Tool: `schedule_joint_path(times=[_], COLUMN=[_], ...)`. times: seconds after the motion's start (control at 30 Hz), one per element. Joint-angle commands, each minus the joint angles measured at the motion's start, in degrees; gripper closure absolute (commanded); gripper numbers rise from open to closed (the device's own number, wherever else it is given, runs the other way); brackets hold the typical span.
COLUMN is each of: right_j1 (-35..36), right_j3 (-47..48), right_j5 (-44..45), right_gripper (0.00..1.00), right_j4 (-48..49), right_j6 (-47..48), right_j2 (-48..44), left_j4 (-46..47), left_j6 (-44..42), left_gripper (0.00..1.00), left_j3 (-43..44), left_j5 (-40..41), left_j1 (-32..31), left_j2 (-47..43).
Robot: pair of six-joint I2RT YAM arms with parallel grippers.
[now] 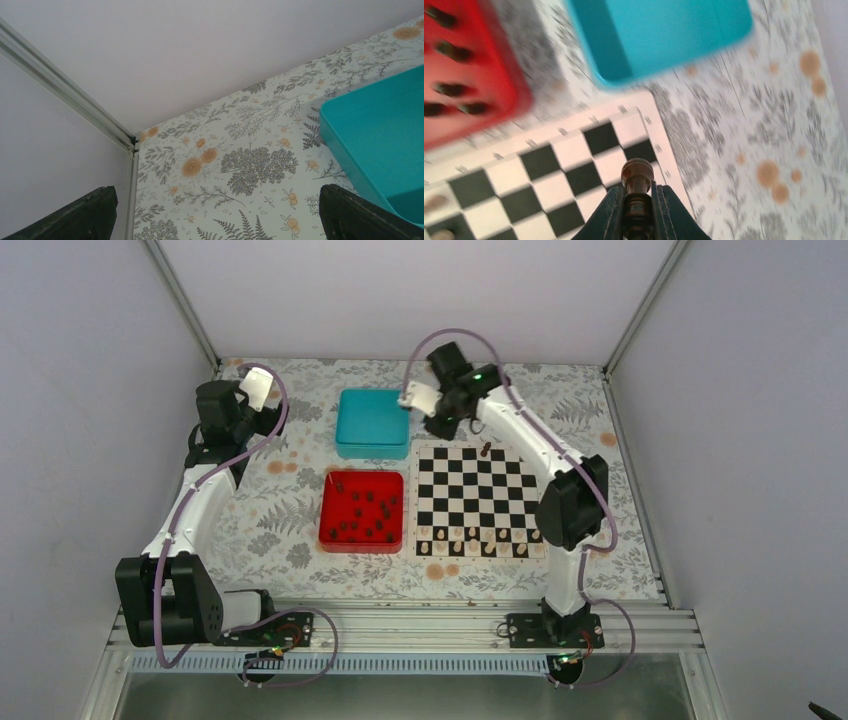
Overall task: Set up the chess pieces on the board
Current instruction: Place the chess piece on the chessboard.
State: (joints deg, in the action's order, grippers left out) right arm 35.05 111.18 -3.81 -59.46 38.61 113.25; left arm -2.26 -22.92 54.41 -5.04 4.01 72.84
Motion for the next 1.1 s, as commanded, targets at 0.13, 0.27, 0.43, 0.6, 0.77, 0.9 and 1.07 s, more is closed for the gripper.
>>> schedule_joint_path(times=[0.13, 0.27, 0.43, 0.6, 0.77, 0.9, 1.07], right_j1=[-9.8, -11.0, -12.2, -13.2, -14.2, -14.7, -15.2], right_j3=[-9.3, -11.6, -11.6, -11.2, -9.8, -8.3, -6.7], right_j5=[-1.7, -1.3, -0.4, 1.2, 1.9, 2.1, 2.0], right_gripper=[0.96, 0.96, 0.96, 0.95, 0.95, 0.95, 0.95], right_j4=[-1.3, 0.4, 2.1, 3.4, 3.8, 3.8, 3.5], right_j6=[3.8, 4.1, 3.9, 4.0, 4.2, 4.3, 4.3], right_j2=[-0.9, 1.7, 5.7, 8.6, 10.1, 11.0, 12.6], left_j4=[0.3, 0.1, 0.1, 0.2, 0.2, 0.3, 0.3], left_j6=[0.2, 0.2, 0.2, 0.2, 0.2, 0.2, 0.2], left_gripper=[0.00, 0.00, 0.00, 0.00, 0.00, 0.00, 0.00], left_j3=[0.1, 0.1, 0.0, -0.2, -0.2, -0.3, -0.3], left_j5=[-1.4, -1.5, -1.4, -1.3, -1.3, -1.2, -1.1], left_j1=[0.2, 0.2, 0.2, 0.2, 0.2, 0.2, 0.3], left_j2=[-1.0, -1.1, -1.5, -1.3, -1.2, -1.1, -1.3])
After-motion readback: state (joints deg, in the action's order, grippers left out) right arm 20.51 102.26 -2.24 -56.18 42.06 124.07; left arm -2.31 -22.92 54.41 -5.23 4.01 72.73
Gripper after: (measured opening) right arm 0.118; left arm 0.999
